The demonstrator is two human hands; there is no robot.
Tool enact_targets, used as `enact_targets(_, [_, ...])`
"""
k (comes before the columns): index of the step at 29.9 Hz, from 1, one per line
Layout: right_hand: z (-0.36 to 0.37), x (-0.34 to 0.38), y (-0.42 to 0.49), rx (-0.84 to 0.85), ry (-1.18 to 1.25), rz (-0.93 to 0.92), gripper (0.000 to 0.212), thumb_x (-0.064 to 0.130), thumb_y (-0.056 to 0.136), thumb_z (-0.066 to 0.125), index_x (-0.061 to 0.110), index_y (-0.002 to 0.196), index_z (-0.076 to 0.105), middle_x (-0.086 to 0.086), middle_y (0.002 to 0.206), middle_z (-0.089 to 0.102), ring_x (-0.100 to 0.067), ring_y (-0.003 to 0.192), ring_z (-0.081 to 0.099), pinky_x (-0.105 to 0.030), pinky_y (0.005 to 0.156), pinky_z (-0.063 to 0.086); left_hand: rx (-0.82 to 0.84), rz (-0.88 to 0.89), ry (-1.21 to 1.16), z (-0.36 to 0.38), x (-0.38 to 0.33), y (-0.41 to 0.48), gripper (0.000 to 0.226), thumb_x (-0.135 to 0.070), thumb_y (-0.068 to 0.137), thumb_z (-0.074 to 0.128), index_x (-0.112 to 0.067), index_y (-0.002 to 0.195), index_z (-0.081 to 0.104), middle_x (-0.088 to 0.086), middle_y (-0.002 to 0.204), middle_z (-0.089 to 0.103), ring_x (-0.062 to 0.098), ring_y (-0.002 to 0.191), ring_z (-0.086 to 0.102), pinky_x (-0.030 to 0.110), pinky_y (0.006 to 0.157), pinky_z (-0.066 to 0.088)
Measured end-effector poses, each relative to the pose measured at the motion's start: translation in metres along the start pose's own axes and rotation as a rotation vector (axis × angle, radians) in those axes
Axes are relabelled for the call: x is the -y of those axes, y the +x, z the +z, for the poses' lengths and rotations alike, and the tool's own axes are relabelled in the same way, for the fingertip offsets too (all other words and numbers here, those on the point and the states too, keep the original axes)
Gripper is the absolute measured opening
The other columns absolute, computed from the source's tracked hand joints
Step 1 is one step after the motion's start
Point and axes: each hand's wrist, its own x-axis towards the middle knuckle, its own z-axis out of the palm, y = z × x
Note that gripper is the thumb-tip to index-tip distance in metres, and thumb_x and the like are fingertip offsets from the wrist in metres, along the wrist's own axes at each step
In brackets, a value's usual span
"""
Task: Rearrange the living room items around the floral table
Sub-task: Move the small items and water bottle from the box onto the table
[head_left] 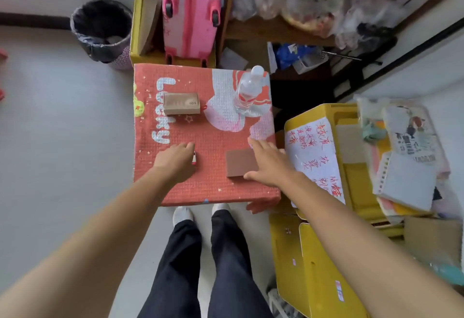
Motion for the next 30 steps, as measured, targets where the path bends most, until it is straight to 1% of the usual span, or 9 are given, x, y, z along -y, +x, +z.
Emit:
enact_targets(4, [0.051,-0.014,0.066,0.069,-0.131,-0.124,0.106,0.047,0.075,0.074,0.018,0.153,0.008,-0.007,0.156,0.025,-0.027,0.143,0.024,-0.050,0.114,0.023,0.026,-0.054,0.048,0.056,0.007,0.055,0.066,-0.020,0.085,0.060,-0.015,0.143,0.028,0.006,0.143,0.042,0.028,0.130,0.041,0.044,0.087,0.050])
enact_targets(8, [0.089,-0.026,0.103,0.148,-0.211,-0.135,0.123,0.052,0.070,0.077,0.018,0.153,-0.007,-0.008,0.162,0.007,-0.029,0.149,0.007,-0.054,0.117,0.011,-0.001,-0.049,0.134,0.100,0.013,0.088,0.078,-0.008,0.084,0.057,-0.013,0.149,0.013,0.009,0.157,0.018,0.029,0.143,0.021,0.047,0.105,0.039])
enact_targets(11, [0.114,-0.038,0.116,0.135,-0.267,-0.169,0.125,0.050,0.071,0.076,0.015,0.152,-0.012,-0.009,0.162,0.003,-0.028,0.150,0.002,-0.051,0.118,0.006,-0.083,0.001,0.168,0.125,0.021,0.097,0.074,-0.003,0.082,0.058,-0.010,0.147,0.022,0.015,0.154,0.022,0.035,0.141,0.024,0.047,0.106,0.040])
enact_targets(14, [0.125,-0.043,0.119,0.025,-0.272,-0.218,0.110,0.039,0.079,0.072,0.012,0.153,-0.005,-0.012,0.159,0.014,-0.030,0.148,0.011,-0.048,0.119,0.009,-0.153,0.039,0.110,0.131,0.028,0.097,0.067,0.006,0.077,0.058,-0.004,0.140,0.037,0.022,0.140,0.043,0.042,0.127,0.042,0.048,0.094,0.050])
enact_targets(18, [0.112,-0.035,0.115,0.032,-0.260,-0.232,0.106,0.045,0.075,0.070,0.010,0.152,0.006,-0.012,0.146,0.032,-0.030,0.136,0.030,-0.054,0.116,0.013,-0.128,-0.053,-0.072,0.112,0.025,0.083,0.071,-0.006,0.081,0.061,-0.008,0.145,0.029,0.014,0.137,0.044,0.034,0.124,0.042,0.040,0.089,0.051])
enact_targets(22, [0.069,0.001,0.107,0.021,-0.218,-0.272,0.109,0.049,0.072,0.070,0.011,0.152,0.005,-0.011,0.144,0.032,-0.029,0.132,0.032,-0.054,0.114,0.022,-0.195,-0.177,-0.234,0.065,0.032,0.046,0.058,-0.018,0.078,0.066,-0.010,0.131,0.042,0.008,0.125,0.050,0.027,0.112,0.045,0.036,0.089,0.047])
enact_targets(24, [0.029,0.042,0.100,-0.044,-0.197,-0.371,0.108,0.049,0.070,0.070,0.011,0.152,0.010,-0.011,0.140,0.036,-0.030,0.127,0.037,-0.051,0.109,0.030,-0.276,-0.240,-0.307,0.026,0.052,0.016,0.059,-0.023,0.075,0.068,-0.012,0.129,0.045,0.007,0.122,0.051,0.026,0.109,0.046,0.036,0.090,0.045])
enact_targets(27, [-0.023,0.109,0.091,-0.154,-0.244,-0.470,0.112,0.054,0.051,0.076,0.008,0.144,0.036,-0.012,0.119,0.056,-0.032,0.104,0.056,-0.048,0.085,0.047,-0.405,-0.342,-0.366,-0.030,0.089,-0.033,0.063,-0.033,0.075,0.067,-0.017,0.132,0.047,0.003,0.123,0.053,0.024,0.115,0.046,0.036,0.091,0.045])
enact_targets(30, [-0.072,0.181,0.080,-0.242,-0.242,-0.591,0.107,0.050,0.056,0.075,0.011,0.145,0.032,-0.014,0.125,0.053,-0.034,0.112,0.052,-0.050,0.091,0.043,-0.517,-0.464,-0.353,-0.081,0.127,-0.080,0.062,-0.038,0.078,0.063,-0.022,0.135,0.046,-0.002,0.128,0.051,0.021,0.122,0.043,0.035,0.089,0.046])
